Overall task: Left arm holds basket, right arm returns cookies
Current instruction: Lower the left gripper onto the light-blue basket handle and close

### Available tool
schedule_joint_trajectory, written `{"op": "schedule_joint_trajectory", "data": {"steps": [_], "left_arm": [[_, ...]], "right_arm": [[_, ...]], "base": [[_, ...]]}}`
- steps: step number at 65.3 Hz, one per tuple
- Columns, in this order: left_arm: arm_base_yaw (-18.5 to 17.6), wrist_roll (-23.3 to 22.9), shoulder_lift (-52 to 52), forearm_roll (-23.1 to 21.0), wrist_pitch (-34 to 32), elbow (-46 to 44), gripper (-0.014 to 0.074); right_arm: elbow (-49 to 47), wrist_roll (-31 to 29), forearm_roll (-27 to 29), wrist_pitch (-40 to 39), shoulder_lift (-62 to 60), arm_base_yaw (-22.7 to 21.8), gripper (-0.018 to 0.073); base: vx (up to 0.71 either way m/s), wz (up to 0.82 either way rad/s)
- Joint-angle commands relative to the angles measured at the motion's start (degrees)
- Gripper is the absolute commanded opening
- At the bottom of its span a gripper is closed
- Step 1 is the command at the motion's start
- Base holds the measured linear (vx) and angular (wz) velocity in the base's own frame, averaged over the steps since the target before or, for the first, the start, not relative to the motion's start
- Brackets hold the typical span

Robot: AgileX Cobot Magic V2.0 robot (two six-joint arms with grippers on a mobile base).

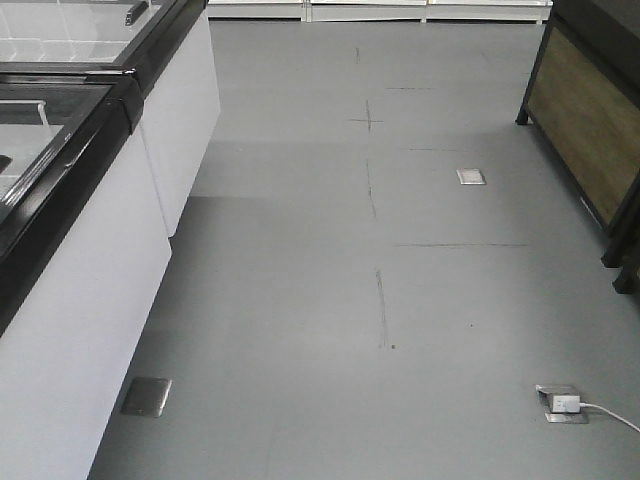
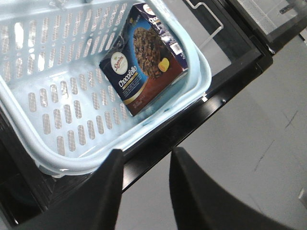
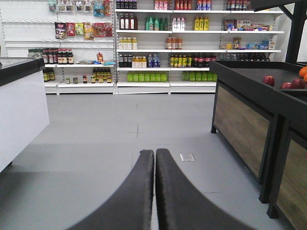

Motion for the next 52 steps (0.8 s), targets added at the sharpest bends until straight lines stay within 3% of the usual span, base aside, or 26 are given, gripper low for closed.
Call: {"op": "schedule_joint_trajectory", "data": {"steps": [1,11,22,29,44,52], "left_arm": [[4.42,2.72,1.39,-7.82,-2.19,-4.26,0.0238],[12.33,11.12,5.24,-21.44,-0.86,-7.53,0.0238],[19.04,13.23,7.19,-28.39,-2.42,-9.43,0.0249],[20.69,14.84,9.52,-34.47,-1.98,-9.43,0.0274],[21.29,28.97,14.02,-51.21,-1.35,-9.43,0.0311],[21.29,29.73,16.13,-55.36,-1.2,-9.43,0.0311]], "right_arm": [[0.12,-0.32,-0.46,-4.26,-0.56,-0.42,-0.0008],[0.12,-0.32,-0.46,-4.26,-0.56,-0.42,-0.0008],[0.12,-0.32,-0.46,-4.26,-0.56,-0.42,-0.0008],[0.12,-0.32,-0.46,-4.26,-0.56,-0.42,-0.0008],[0.12,-0.32,-0.46,-4.26,-0.56,-0.42,-0.0008],[0.12,-0.32,-0.46,-4.26,-0.56,-0.42,-0.0008]], "base": [[0.0,0.0],[0.0,0.0],[0.0,0.0],[0.0,0.0],[0.0,0.0],[0.0,0.0]]}}
